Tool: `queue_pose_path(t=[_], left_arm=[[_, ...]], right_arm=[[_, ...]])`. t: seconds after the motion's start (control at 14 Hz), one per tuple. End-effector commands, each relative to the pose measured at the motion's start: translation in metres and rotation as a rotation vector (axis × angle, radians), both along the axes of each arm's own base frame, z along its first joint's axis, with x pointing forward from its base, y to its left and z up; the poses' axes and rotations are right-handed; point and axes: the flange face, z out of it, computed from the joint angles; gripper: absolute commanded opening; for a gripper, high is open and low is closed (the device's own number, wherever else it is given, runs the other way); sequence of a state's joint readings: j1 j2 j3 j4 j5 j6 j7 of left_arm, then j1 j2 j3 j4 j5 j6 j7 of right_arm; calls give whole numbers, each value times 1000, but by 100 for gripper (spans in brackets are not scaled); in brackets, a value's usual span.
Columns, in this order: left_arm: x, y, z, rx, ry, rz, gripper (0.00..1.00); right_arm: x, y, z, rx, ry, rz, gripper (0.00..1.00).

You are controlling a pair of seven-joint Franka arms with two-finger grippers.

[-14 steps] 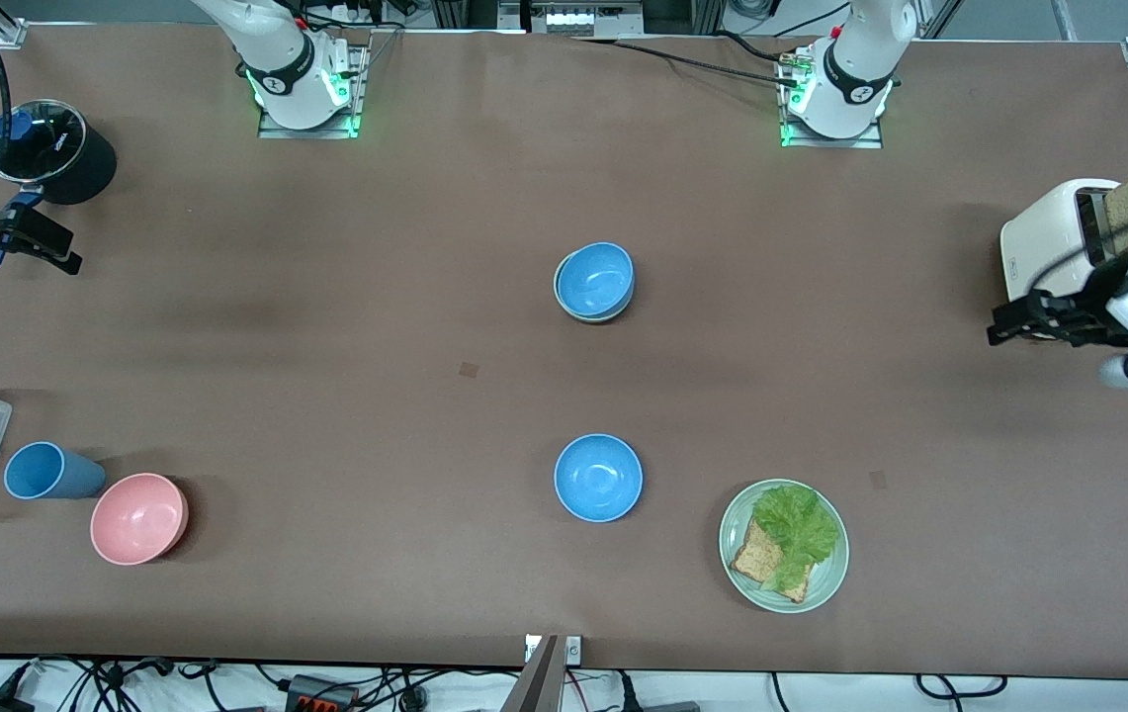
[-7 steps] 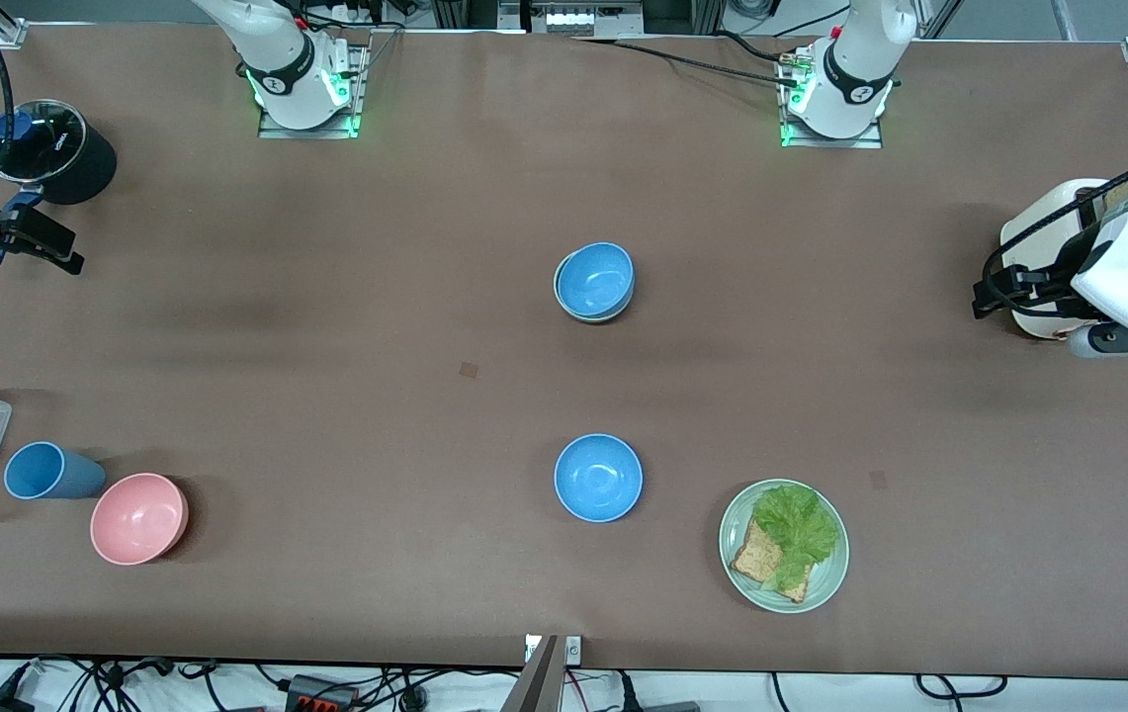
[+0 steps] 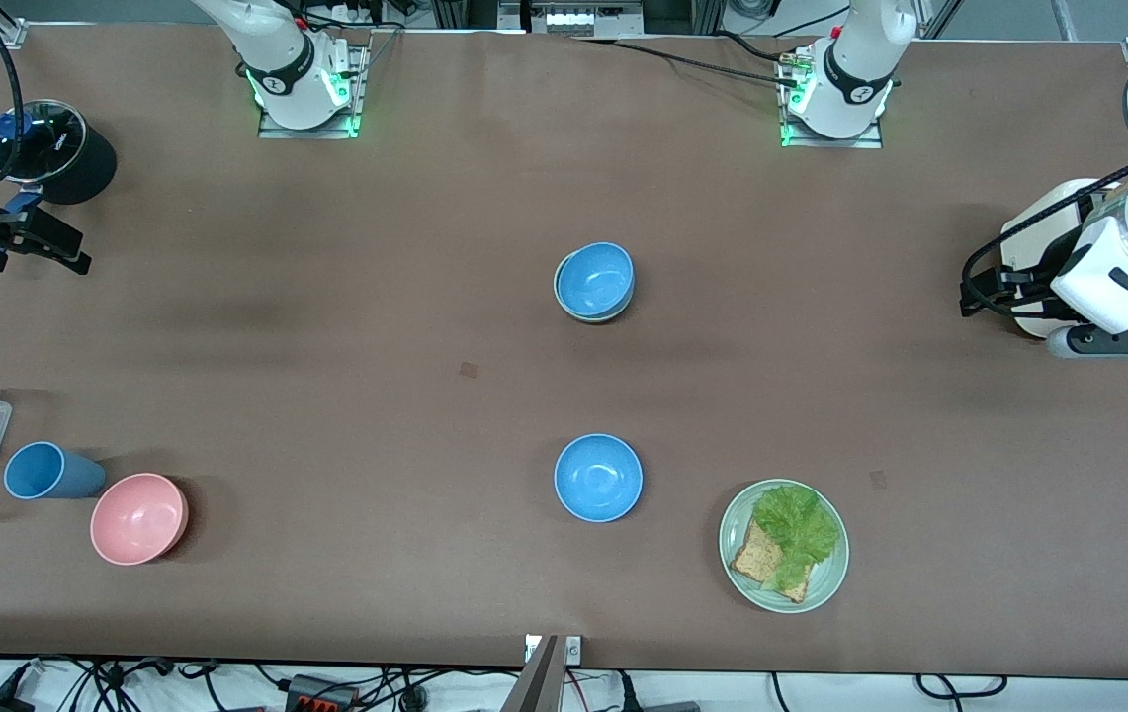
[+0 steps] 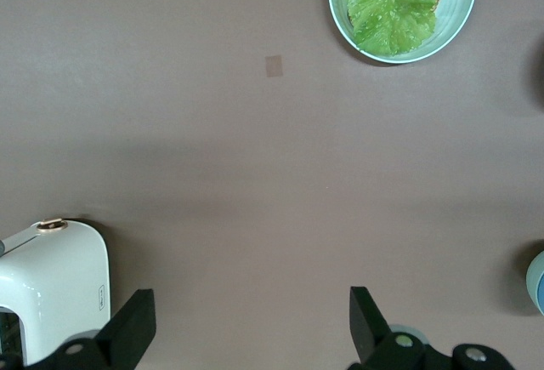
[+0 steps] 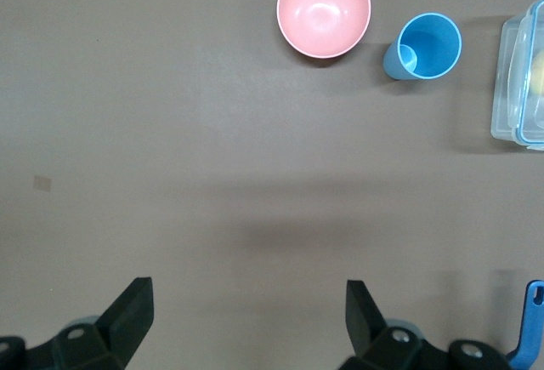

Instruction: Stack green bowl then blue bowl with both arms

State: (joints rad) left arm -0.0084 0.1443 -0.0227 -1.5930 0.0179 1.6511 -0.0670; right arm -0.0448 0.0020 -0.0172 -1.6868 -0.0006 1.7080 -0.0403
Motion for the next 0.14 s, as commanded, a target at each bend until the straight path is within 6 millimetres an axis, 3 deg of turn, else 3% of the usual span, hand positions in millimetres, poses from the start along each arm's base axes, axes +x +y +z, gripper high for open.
queue_pose_path(t=[0.0,0.07], left_arm=[[-2,-1,2,-21,2,-8,100],[-2,-2,2,-29,2,-13,100]], right_arm=[[-7,0,2,-9,-3,14,100],[-7,1,2,-9,-3,15,100]])
